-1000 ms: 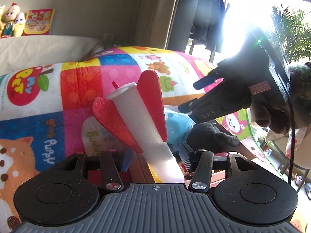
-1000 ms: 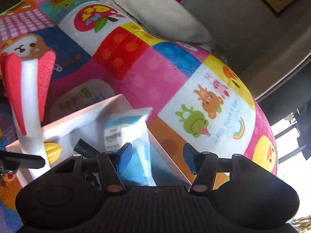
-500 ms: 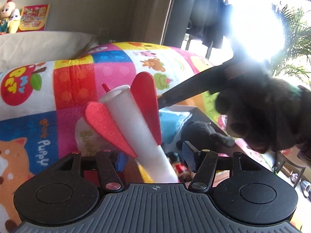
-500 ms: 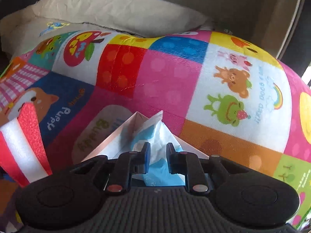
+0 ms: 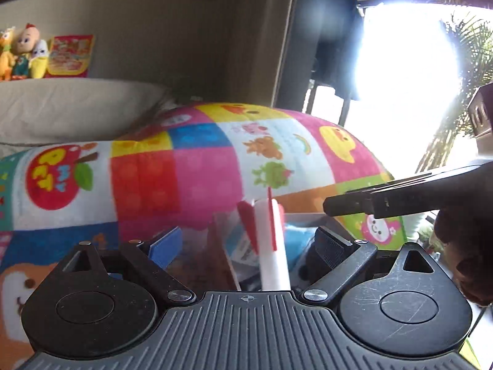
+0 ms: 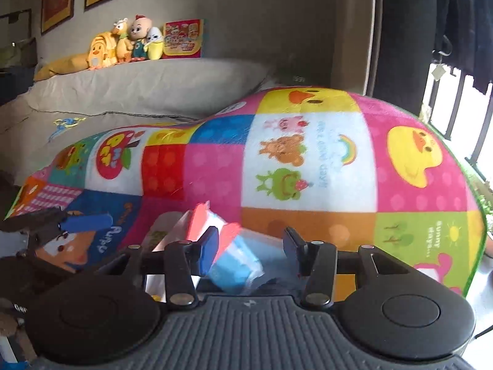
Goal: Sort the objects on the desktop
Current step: 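Move the left gripper to the light blue tray while the right moves to the pink toy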
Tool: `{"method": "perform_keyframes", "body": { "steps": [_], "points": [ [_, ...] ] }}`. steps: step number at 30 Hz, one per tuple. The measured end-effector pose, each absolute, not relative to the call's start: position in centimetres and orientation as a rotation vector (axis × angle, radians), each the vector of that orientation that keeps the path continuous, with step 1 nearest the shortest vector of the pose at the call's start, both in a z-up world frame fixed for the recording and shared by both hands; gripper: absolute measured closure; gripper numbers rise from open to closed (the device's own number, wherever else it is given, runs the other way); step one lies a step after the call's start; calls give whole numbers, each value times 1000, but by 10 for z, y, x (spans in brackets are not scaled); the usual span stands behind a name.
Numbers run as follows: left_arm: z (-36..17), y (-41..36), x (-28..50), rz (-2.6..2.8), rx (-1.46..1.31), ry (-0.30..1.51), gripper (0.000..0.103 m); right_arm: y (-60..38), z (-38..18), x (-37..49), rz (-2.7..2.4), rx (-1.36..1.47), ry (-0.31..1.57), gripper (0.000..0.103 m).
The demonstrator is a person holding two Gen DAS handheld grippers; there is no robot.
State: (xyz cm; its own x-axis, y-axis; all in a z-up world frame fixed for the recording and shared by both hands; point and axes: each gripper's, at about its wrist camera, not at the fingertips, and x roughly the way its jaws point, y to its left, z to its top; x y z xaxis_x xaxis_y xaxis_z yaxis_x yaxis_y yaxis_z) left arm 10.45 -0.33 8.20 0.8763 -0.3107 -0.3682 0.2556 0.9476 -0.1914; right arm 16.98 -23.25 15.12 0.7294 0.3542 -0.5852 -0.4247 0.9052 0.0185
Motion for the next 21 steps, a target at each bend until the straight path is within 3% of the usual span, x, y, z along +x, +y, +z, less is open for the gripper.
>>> {"method": "perform_keyframes", "body": {
  "steps": [2,4,10,15,18,20,21],
  "points": [
    [76,4,91,-277,-139,428,6,-218,136,177,448,-78,649,74],
    [70,7,79,-257,-108,447,6,-204,119,192,423,-44,672,77],
    [54,24,37,-248,-67,521,4,-186,89,212,493,106,823,79],
    [40,26,-2,-292,-23,584,3,-200,99,174,434,48,751,79],
    [36,25,-25,-306,-29,601,3,-233,116,125,423,54,661,59],
    [33,20,-37,-310,-16,605,3,-253,121,92,406,69,616,35],
    [31,17,-41,-312,-9,610,3,-262,122,75,394,71,598,33]
  ]
}}
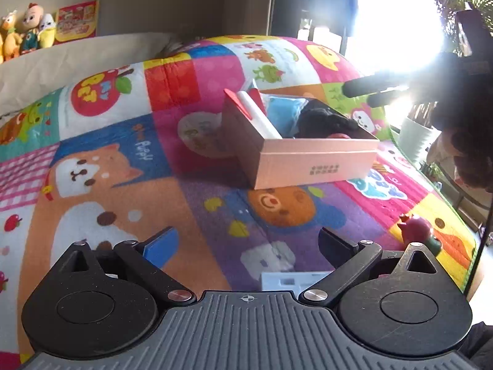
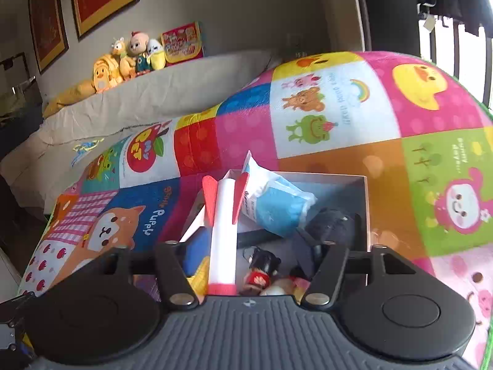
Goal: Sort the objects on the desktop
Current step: 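Move the left gripper to the light blue tray while the right moves to the pink toy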
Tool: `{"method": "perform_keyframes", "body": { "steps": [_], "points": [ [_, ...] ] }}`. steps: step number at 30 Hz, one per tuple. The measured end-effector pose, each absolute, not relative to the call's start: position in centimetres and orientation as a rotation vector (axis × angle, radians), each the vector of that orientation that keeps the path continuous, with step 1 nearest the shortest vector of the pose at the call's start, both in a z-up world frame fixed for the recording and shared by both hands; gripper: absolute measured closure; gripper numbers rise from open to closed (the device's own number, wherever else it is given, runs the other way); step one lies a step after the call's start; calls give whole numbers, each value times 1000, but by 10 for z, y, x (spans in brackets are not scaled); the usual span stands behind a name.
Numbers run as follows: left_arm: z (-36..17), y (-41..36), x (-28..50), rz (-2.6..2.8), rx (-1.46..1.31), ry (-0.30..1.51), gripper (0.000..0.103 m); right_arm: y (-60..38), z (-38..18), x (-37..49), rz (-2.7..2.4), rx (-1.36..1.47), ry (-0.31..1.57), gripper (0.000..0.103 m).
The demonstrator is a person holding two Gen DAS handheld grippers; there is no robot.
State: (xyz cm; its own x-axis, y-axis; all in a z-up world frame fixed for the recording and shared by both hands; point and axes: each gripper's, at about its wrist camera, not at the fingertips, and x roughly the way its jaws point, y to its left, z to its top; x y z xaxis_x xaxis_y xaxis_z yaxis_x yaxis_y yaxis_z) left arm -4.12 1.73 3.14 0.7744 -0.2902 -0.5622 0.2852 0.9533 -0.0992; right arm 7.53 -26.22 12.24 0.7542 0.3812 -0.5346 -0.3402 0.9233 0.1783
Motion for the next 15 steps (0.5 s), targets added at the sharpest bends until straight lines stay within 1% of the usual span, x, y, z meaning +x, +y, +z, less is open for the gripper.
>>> {"method": "perform_keyframes", "body": {
  "steps": [2,5,6,11,15],
  "points": [
    [29,11,-51,-328,-3,625,3,-277,119,44,368,69,575,26],
    [26,-2,-63,-372,22,657,2,-296,102,1,296,75,544,2],
    [24,-8,-67,-382,40,667,2,-300,93,-11,274,84,546,0],
    [16,-29,-77,-370,139,692,2,-307,55,-53,210,63,564,0],
    [11,-33,-79,-317,204,709,2,-311,34,-67,189,64,593,0]
  ]
}}
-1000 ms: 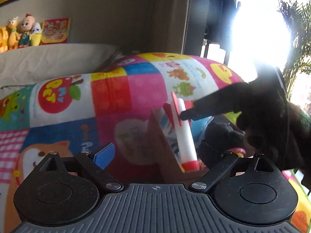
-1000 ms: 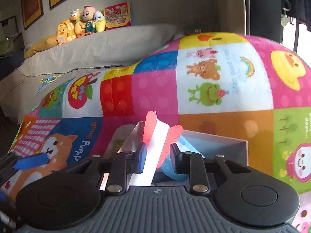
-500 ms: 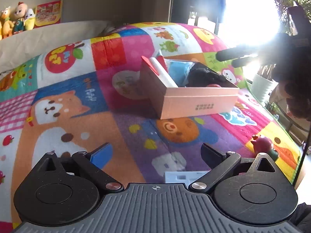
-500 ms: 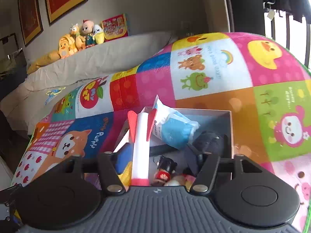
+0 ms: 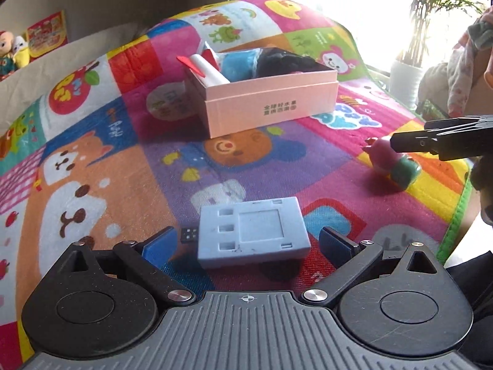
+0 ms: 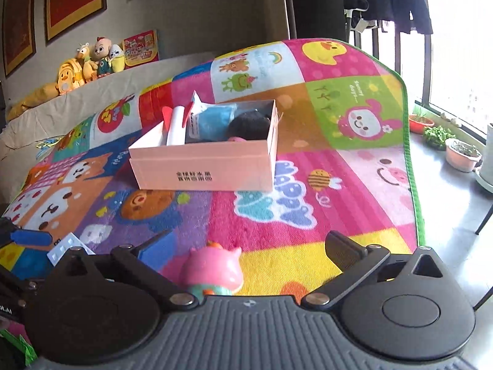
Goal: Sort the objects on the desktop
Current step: 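Move the left gripper to the light blue tray while the right moves to the pink toy, then grasp the light blue tray with the left gripper while the right grasps the pink-and-teal toy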
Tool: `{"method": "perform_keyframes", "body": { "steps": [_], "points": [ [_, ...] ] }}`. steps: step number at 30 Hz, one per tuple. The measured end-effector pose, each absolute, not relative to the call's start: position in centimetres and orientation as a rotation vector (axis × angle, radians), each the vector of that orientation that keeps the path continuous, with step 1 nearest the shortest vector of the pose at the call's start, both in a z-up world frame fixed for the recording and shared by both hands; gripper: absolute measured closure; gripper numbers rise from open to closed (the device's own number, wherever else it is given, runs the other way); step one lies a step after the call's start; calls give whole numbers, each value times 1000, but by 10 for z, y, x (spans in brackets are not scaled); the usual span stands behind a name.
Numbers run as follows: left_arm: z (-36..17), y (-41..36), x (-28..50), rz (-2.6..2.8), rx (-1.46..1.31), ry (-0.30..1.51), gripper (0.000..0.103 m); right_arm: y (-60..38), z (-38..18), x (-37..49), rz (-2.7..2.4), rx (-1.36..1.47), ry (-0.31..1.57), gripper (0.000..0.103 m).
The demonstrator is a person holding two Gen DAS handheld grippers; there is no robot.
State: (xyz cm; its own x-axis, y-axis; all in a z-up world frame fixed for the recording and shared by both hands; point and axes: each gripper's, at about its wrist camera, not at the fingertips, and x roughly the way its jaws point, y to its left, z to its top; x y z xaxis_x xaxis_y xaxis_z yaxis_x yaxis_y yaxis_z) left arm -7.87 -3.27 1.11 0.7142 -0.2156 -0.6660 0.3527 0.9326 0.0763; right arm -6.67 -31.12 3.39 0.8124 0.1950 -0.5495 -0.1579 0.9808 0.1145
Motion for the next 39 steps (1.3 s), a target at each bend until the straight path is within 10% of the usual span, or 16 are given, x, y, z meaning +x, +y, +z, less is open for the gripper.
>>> {"method": "perform_keyframes", "body": {
  "steps": [34,39],
  "points": [
    [0,-28,-29,-441,169,702,1,-286,21,-71,321,-46,627,0],
    [1,-28,-28,-382,192,705,1,-275,22,-65,337,-99,661,19]
  ]
}}
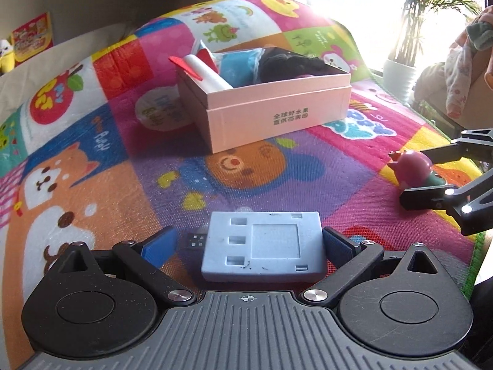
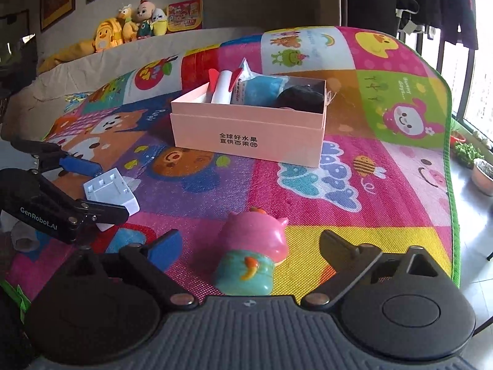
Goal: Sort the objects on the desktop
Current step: 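Grasp the light blue tray with the left gripper while the right grasps the pink-and-teal toy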
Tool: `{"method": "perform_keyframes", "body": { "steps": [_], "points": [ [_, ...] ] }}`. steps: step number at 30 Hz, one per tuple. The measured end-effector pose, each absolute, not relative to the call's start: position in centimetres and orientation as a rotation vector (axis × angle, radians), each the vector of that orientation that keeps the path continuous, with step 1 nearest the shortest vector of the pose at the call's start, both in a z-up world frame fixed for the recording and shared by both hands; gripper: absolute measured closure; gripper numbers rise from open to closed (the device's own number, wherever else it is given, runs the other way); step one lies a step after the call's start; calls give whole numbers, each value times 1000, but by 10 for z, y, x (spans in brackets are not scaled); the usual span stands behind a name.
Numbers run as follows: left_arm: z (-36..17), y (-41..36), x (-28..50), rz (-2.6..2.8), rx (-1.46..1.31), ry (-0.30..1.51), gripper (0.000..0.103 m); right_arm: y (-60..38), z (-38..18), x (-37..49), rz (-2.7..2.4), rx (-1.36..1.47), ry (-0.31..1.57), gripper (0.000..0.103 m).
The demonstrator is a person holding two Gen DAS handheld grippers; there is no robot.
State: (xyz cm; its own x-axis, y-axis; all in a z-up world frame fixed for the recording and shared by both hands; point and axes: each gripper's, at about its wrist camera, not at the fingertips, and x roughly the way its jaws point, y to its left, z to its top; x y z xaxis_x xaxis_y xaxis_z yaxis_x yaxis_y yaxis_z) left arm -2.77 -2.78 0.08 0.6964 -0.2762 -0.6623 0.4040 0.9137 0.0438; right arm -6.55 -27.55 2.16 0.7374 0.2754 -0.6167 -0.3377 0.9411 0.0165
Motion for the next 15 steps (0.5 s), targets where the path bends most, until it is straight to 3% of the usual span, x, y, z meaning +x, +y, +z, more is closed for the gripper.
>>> {"method": "perform_keyframes", "body": {
  "steps": [2,5,15],
  "points": [
    [-1,-27,-25,-381,188,721,1,-275,19,-60,334,-92,698,43],
    [-2,-26,-24,-392,156,729,1,-278,19,-60,325,-86,699,53],
    [1,-40,-43,-401,183,721,8,-273,31,-78,368,-145,688,54]
  ]
}}
